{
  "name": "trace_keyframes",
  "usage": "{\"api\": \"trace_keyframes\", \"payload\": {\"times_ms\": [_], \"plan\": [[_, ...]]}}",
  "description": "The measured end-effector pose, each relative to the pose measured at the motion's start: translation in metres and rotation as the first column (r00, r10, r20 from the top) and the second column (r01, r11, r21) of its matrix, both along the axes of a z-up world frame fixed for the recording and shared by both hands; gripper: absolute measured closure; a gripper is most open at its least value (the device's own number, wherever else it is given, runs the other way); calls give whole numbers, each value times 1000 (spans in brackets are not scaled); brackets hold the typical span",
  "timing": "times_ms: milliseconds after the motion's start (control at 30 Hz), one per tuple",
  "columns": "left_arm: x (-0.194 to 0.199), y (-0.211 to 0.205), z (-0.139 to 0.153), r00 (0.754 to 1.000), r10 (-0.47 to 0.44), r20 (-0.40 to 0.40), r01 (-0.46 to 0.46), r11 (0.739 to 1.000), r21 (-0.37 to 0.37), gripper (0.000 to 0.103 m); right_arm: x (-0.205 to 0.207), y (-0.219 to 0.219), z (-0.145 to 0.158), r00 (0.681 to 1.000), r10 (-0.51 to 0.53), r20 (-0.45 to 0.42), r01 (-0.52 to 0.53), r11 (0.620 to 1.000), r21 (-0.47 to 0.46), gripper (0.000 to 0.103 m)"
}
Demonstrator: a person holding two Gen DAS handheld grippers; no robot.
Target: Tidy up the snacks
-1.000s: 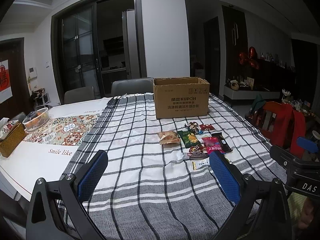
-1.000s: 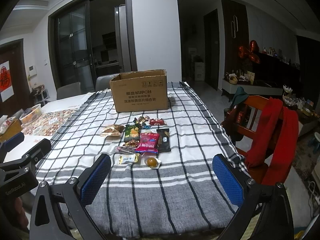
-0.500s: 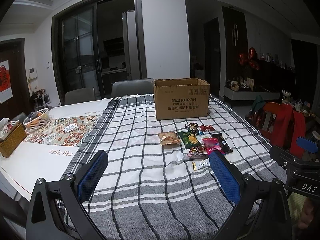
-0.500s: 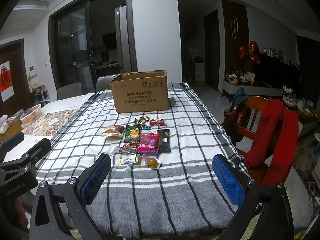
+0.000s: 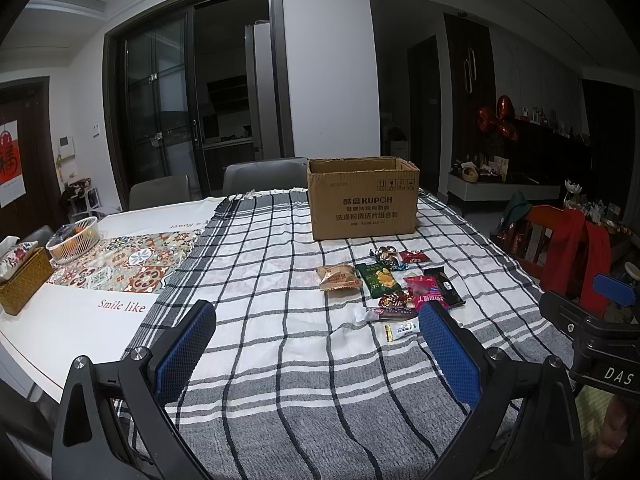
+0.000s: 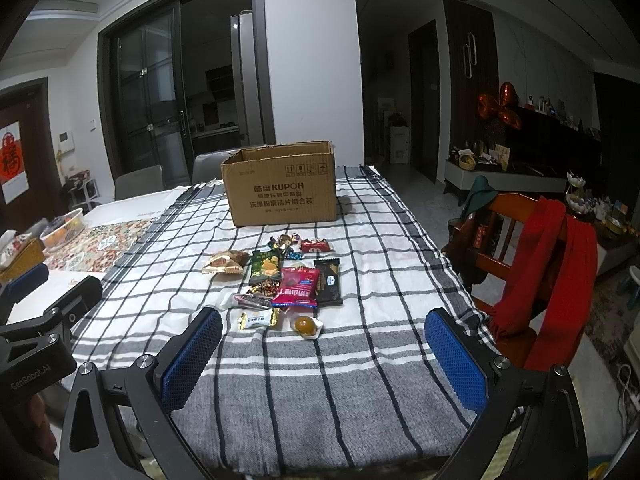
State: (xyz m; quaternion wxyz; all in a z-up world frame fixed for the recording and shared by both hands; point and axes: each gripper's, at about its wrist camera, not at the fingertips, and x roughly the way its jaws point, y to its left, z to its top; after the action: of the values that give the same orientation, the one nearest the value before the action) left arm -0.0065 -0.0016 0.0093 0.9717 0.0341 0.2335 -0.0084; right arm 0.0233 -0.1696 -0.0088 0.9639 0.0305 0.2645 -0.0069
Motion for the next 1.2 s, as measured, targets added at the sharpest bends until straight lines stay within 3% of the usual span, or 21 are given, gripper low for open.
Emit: {"api": "trace_keyframes", "payload": {"times_ms": [833,1200], "plan": [[1,1,0,1000,-8,-8,8,1000,-2,0,-2,-4,-1,1000,6,-8,-6,1000,6,1],[28,-9,-11,995,-81,-65,81,997,1,0,25,1,-18,997,50,-51,-49,999,17,1]]}}
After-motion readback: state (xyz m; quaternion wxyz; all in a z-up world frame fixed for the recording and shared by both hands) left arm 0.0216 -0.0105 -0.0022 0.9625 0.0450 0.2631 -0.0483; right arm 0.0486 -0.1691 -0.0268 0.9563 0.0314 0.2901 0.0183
